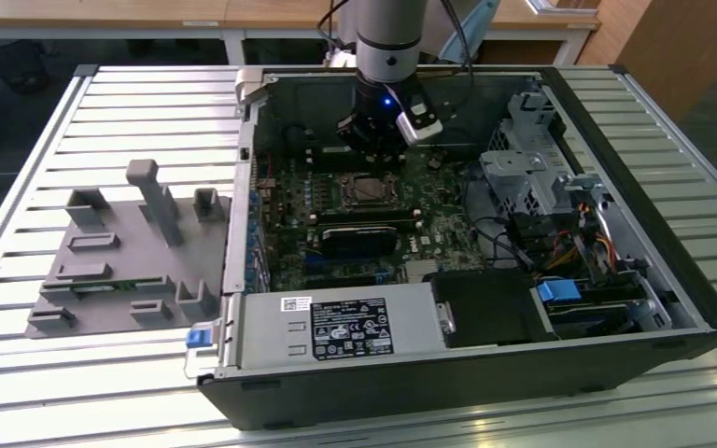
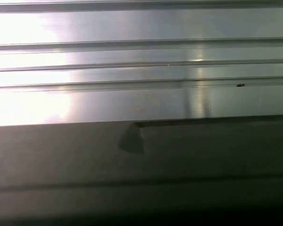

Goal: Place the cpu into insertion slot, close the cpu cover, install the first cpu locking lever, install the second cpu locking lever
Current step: 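Install the first cpu locking lever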

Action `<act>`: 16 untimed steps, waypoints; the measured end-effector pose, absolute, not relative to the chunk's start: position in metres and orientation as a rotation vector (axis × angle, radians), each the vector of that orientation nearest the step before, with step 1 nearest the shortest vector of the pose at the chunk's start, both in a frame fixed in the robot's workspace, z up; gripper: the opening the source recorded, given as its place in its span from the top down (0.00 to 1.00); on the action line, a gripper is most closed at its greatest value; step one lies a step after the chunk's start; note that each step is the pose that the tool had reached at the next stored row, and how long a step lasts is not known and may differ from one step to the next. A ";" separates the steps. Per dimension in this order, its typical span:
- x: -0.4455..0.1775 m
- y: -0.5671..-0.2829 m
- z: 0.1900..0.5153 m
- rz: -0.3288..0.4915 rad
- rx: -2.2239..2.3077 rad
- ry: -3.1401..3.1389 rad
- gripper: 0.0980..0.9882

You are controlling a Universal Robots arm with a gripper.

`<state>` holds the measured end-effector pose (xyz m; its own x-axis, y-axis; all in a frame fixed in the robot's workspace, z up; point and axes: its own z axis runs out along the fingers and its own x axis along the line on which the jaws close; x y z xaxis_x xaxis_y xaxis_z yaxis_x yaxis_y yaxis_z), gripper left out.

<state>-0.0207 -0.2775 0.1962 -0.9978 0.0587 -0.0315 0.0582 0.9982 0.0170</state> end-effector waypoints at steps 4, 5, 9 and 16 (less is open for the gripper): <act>-0.021 -0.278 0.204 0.025 0.091 3.108 0.99; -0.021 -0.278 0.207 0.025 0.091 3.108 0.99; -0.021 -0.278 0.209 0.025 0.091 3.108 0.99; -0.020 -0.280 0.209 0.025 0.091 3.108 0.99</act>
<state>-0.0204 -0.2798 0.2092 -0.9978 0.0589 -0.0312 0.0584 0.9982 0.0167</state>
